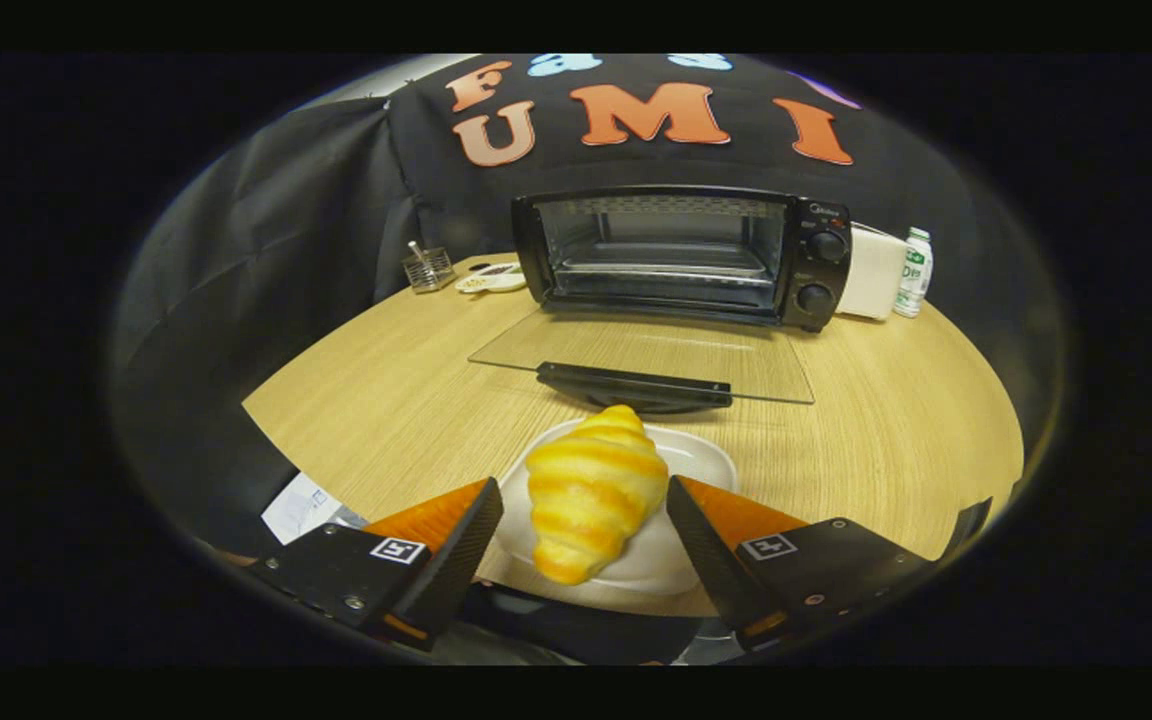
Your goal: Open the toaster oven, put the food inside, and close the toaster oven door.
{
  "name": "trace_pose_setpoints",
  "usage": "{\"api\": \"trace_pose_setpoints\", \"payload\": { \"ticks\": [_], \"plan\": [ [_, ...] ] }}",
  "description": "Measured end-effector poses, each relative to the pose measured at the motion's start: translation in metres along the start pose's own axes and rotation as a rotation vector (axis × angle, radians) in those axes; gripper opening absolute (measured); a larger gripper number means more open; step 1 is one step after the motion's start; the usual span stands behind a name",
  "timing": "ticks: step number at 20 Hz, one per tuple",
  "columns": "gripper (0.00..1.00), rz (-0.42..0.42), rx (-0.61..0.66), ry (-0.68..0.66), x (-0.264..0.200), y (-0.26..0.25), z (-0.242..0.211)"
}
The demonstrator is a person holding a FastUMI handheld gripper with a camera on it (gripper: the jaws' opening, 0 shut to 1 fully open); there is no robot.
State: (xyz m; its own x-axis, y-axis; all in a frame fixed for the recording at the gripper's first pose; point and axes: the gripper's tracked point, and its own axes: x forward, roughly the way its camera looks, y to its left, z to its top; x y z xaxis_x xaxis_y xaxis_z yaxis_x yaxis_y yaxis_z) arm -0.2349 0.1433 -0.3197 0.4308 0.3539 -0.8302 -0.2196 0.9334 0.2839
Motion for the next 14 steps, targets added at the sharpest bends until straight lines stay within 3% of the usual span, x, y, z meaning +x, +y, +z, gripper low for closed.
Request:
{"api": "trace_pose_setpoints", "payload": {
  "ticks": [7,10,14],
  "plan": [
    [0.98,-0.062,-0.027,0.042,0.013,-0.009,-0.021],
    [0.80,-0.033,-0.018,0.053,0.012,-0.006,-0.022],
    [0.70,0.040,0.069,0.001,0.002,-0.008,-0.015]
  ]
}}
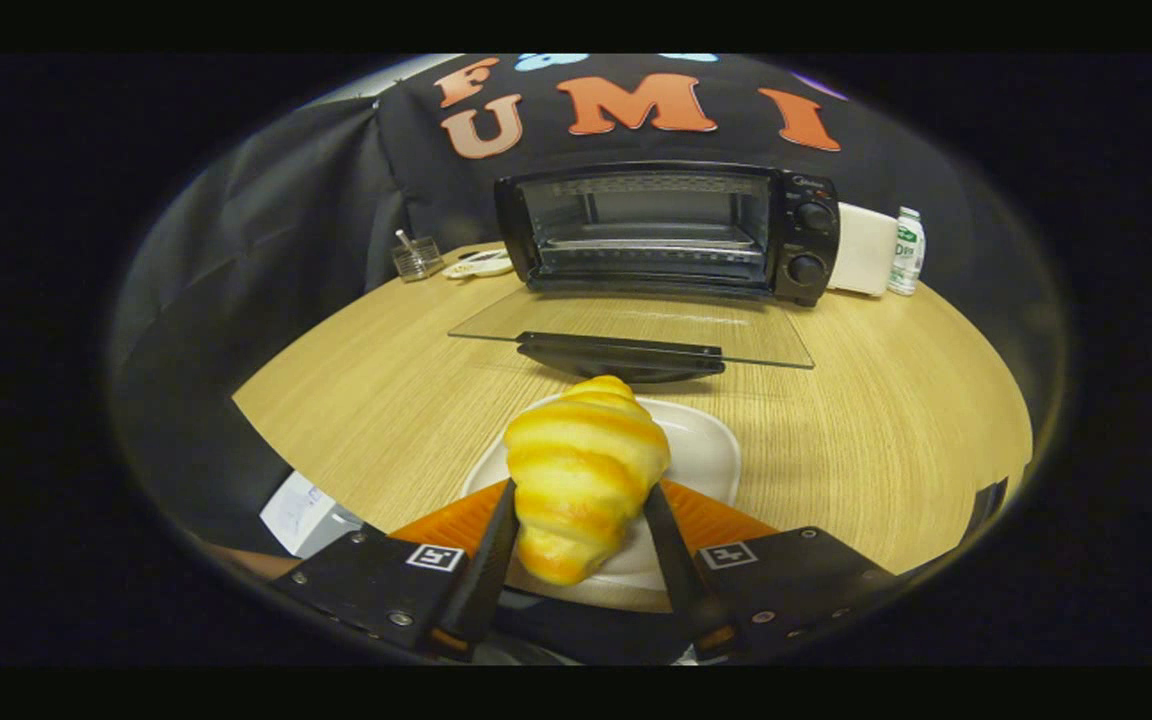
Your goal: Open the toaster oven, put the food inside, and close the toaster oven door.
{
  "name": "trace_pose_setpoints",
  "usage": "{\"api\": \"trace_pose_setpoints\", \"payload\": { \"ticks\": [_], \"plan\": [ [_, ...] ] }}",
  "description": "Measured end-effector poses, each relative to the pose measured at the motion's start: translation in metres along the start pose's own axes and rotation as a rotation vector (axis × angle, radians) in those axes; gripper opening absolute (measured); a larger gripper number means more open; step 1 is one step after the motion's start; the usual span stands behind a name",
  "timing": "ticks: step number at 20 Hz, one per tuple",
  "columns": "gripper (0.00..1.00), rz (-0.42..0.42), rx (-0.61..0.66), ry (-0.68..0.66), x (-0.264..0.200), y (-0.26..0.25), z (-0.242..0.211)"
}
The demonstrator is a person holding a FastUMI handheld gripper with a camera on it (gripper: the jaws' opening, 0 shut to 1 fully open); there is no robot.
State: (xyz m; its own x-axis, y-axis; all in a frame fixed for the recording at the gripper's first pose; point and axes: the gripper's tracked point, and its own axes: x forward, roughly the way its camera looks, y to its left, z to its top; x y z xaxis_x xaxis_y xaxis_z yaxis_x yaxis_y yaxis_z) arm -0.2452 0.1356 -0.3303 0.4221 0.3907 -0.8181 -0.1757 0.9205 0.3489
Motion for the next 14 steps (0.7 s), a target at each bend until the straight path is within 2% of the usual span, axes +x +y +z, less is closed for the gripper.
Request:
{"api": "trace_pose_setpoints", "payload": {
  "ticks": [8,14],
  "plan": [
    [0.70,0.187,0.239,-0.213,-0.011,0.012,0.060],
    [0.68,0.257,0.354,-0.328,0.009,0.012,0.118]
  ]
}}
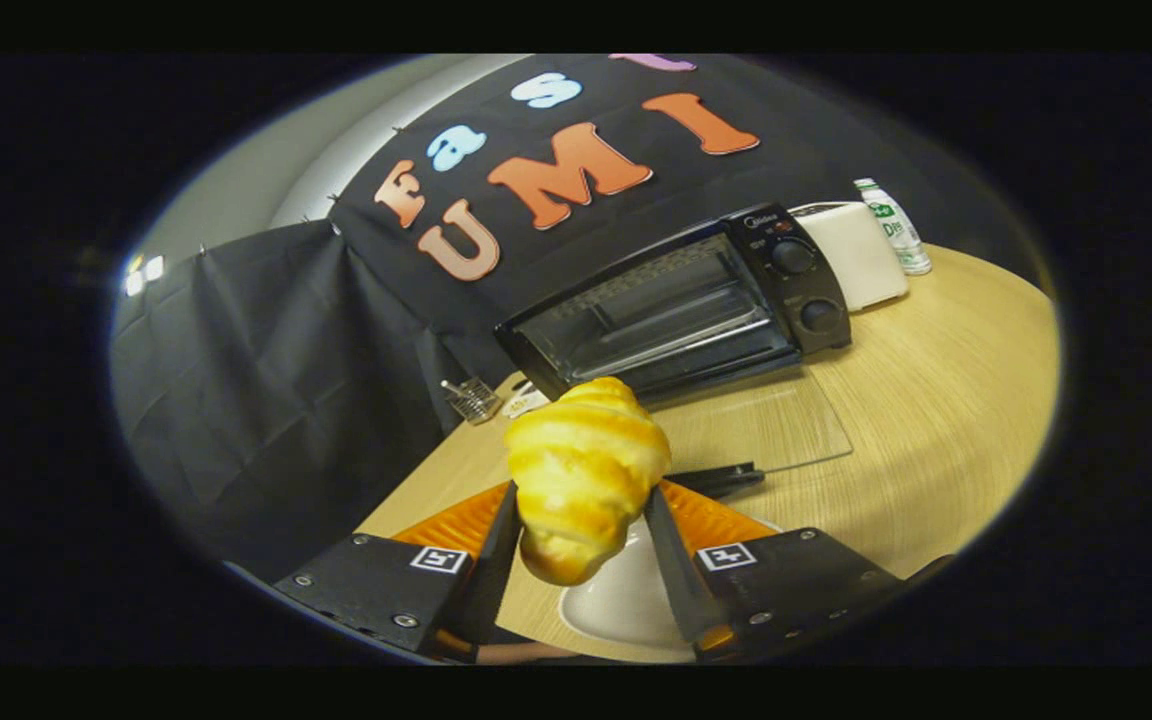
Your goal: Open the toaster oven, put the food inside, and close the toaster oven door.
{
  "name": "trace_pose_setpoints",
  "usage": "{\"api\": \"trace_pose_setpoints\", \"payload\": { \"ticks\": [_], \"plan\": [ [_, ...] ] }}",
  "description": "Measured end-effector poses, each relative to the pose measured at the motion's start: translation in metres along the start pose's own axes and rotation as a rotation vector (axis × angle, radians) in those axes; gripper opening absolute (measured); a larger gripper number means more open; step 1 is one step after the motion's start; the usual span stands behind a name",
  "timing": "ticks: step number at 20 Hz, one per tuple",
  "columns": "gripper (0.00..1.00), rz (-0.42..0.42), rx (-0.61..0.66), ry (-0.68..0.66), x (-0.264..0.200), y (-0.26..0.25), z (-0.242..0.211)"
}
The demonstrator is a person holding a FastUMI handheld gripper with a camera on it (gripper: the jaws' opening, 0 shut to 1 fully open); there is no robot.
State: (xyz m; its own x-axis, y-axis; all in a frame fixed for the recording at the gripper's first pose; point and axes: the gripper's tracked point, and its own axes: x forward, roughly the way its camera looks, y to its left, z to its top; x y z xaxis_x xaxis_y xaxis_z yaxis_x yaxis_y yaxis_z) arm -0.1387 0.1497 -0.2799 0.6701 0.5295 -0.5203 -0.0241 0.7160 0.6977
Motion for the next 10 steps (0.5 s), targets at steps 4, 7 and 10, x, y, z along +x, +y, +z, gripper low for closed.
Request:
{"api": "trace_pose_setpoints", "payload": {
  "ticks": [4,7,10],
  "plan": [
    [0.68,0.005,0.008,-0.048,0.031,0.001,0.032],
    [0.68,-0.030,0.009,-0.069,0.057,-0.008,0.053],
    [0.68,-0.086,-0.022,-0.073,0.085,-0.022,0.069]
  ]
}}
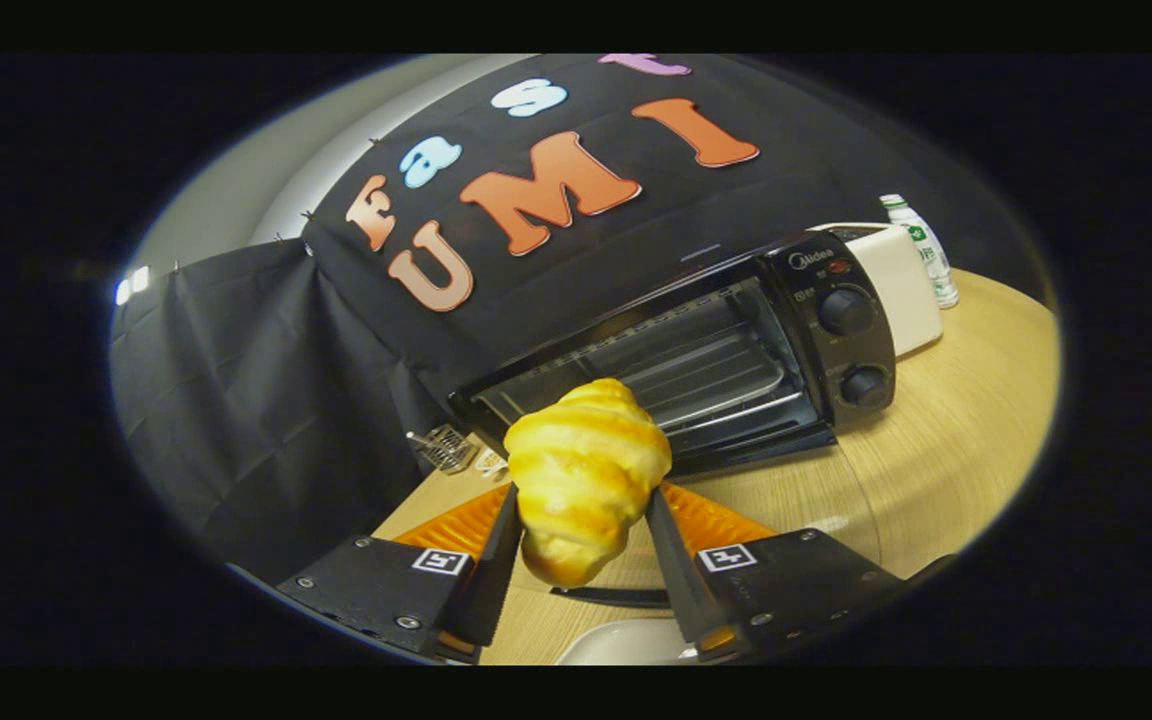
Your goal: Open the toaster oven, put the food inside, and close the toaster oven door.
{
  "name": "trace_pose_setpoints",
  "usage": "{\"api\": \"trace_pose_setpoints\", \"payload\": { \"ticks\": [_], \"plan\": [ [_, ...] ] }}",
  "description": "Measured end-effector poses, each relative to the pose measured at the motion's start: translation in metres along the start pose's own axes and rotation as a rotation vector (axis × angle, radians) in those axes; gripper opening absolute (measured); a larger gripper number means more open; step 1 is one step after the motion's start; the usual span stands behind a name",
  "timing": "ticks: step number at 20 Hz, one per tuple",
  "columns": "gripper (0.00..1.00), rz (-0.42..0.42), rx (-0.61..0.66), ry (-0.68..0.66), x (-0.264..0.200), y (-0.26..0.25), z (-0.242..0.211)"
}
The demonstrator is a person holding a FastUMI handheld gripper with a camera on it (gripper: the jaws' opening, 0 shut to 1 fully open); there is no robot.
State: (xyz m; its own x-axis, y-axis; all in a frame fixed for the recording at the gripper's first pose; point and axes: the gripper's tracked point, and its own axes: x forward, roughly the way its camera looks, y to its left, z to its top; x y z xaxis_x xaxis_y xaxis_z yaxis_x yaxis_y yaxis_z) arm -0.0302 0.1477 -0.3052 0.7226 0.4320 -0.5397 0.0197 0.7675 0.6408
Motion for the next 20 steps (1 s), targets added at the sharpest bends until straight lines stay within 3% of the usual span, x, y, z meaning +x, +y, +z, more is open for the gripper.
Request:
{"api": "trace_pose_setpoints", "payload": {
  "ticks": [13,20],
  "plan": [
    [0.68,-0.212,-0.115,-0.006,0.089,-0.044,0.044],
    [0.68,-0.293,-0.198,0.041,0.119,-0.059,0.041]
  ]
}}
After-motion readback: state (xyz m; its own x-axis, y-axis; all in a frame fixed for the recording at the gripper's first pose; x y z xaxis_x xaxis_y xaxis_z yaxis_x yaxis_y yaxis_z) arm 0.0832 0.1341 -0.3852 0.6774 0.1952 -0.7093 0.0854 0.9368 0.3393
